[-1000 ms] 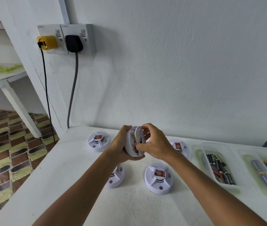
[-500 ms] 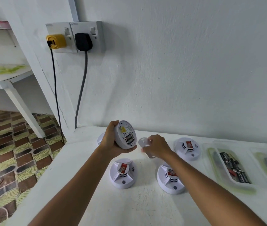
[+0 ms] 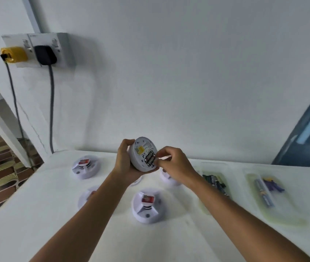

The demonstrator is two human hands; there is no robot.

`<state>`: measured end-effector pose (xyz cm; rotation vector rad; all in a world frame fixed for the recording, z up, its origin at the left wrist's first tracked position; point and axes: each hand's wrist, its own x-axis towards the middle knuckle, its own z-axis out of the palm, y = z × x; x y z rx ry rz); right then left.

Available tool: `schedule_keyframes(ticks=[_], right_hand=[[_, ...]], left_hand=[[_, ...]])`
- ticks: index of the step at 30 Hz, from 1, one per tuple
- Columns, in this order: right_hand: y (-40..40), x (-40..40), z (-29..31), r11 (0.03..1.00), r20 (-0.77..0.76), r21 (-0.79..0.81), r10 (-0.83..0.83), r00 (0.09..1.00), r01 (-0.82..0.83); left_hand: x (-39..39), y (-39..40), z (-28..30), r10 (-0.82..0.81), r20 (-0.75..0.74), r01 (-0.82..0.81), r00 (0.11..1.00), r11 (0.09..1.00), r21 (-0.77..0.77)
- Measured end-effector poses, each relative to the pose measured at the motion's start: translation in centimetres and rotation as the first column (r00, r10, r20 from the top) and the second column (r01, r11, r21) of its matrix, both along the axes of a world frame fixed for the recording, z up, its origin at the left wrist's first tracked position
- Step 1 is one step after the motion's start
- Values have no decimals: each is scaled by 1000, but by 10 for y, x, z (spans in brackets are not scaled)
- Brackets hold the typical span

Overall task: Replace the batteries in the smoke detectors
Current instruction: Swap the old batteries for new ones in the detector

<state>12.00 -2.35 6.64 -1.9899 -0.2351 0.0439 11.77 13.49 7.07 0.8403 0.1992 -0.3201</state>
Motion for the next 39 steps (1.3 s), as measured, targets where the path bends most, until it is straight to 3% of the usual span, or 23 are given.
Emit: schedule_keyframes(ticks=[12,19,29,39], right_hand=[[-220,-22,0,998,9,46,-52,999,51],[-305,-27,-7,984,-94,118,-122,988,132],[-338,-37,-20,955,-179,234,-144,973,185],[-339,-36,-22,938,-198,271,-165,966,216]], left_hand=[[0,-231,3,-65,85,56,994,993,99],[1,-320,-2,-101,50,89,994,978,191],[-5,-361,-9,-112,76,84,991,950,302],[-1,-360,-18,-104,111,64,988,946,319]])
